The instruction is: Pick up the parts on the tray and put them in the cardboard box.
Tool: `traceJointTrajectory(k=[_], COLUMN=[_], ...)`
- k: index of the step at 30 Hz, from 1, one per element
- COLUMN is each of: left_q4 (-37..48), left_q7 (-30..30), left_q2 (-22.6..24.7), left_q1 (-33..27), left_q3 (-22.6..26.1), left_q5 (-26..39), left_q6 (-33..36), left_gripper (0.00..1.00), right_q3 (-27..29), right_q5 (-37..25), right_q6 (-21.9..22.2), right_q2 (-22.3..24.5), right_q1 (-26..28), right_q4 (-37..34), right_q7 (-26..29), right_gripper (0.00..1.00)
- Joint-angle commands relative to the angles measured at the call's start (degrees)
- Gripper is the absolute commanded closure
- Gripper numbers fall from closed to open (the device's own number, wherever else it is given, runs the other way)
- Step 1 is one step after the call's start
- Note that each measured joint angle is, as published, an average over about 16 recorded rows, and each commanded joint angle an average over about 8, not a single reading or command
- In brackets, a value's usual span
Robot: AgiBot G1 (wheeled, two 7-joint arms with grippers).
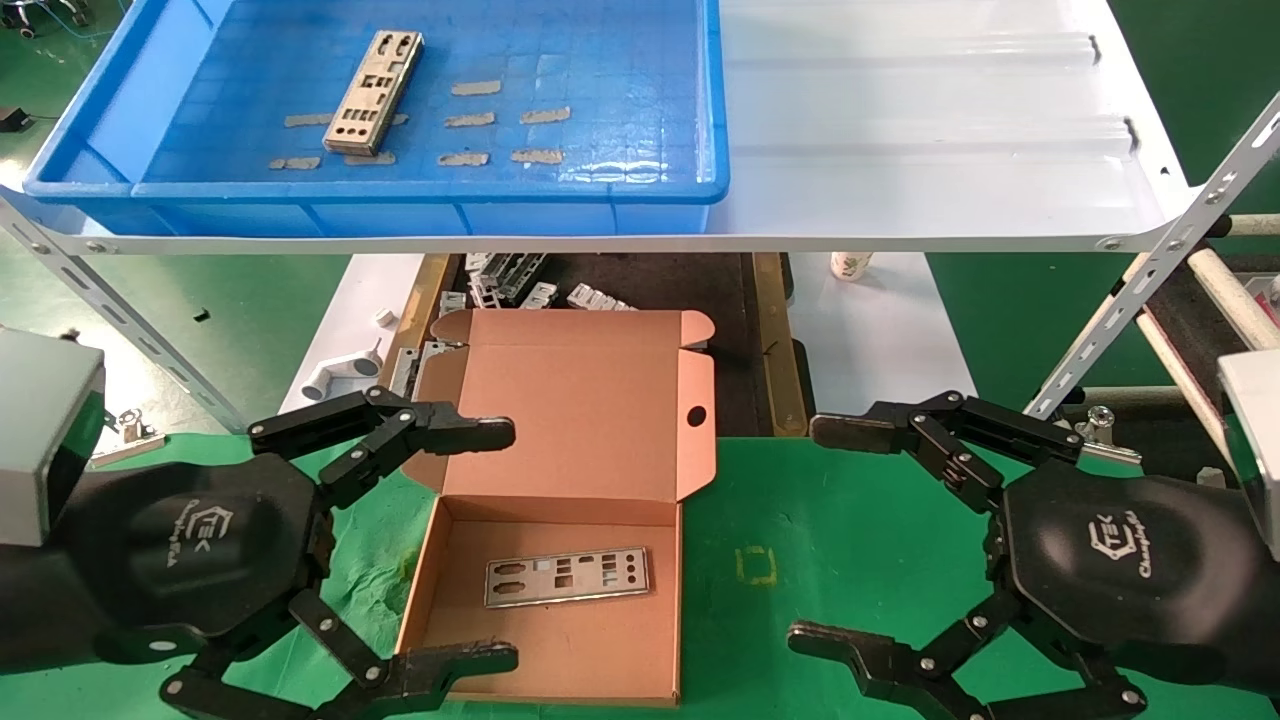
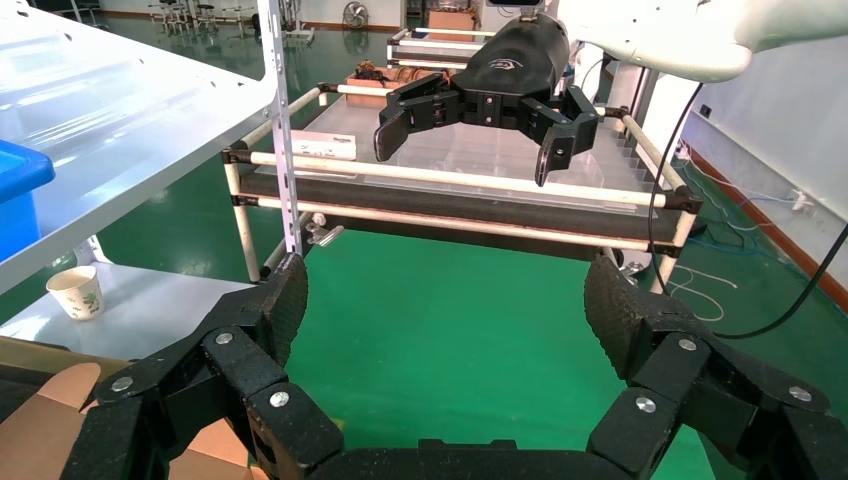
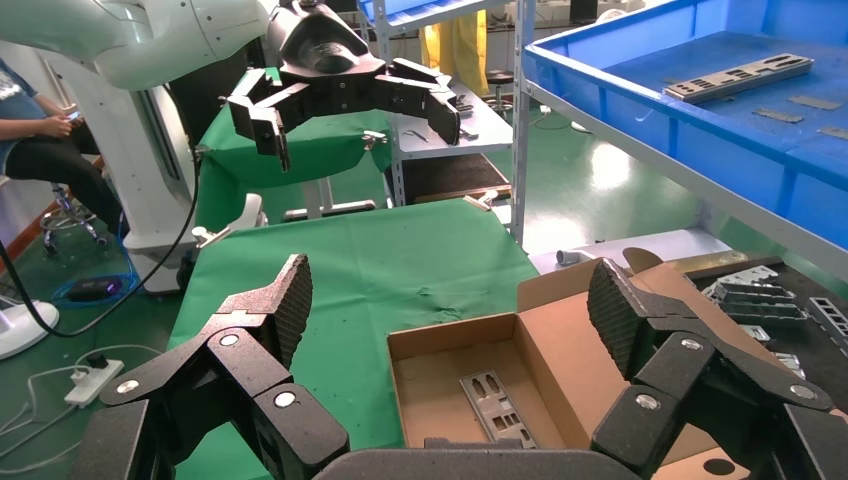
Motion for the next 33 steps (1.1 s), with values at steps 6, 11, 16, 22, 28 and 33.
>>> traceJointTrajectory(k=[6, 11, 16, 22, 28, 33], left_q4=[0.03, 0.04, 0.04, 0.04, 0.05, 0.05], left_q7=[0.02, 0.02, 0.02, 0.02, 0.02, 0.02], left_q2=[0.01, 0.01, 0.01, 0.01, 0.02, 0.02], left_q1=[-0.01, -0.02, -0.02, -0.02, -0.03, -0.02], left_q3=[0.01, 0.02, 0.02, 0.02, 0.02, 0.02], left_q5=[0.01, 0.01, 0.01, 0.01, 0.01, 0.01], left_q6=[0.0, 0.0, 0.0, 0.0, 0.0, 0.0], left_gripper=[0.0, 0.0, 0.0, 0.0, 0.0, 0.0], right_q3=[0.0, 0.0, 0.0, 0.0, 0.0, 0.0], right_q5=[0.0, 0.0, 0.0, 0.0, 0.0, 0.0], right_q6=[0.0, 0.0, 0.0, 0.0, 0.0, 0.0], right_q2=[0.0, 0.0, 0.0, 0.0, 0.0, 0.0], right_q1=[0.0, 0.0, 0.0, 0.0, 0.0, 0.0], right_q4=[0.0, 0.0, 0.0, 0.0, 0.0, 0.0], right_q7=[0.0, 0.0, 0.0, 0.0, 0.0, 0.0], right_gripper=[0.0, 0.0, 0.0, 0.0, 0.0, 0.0])
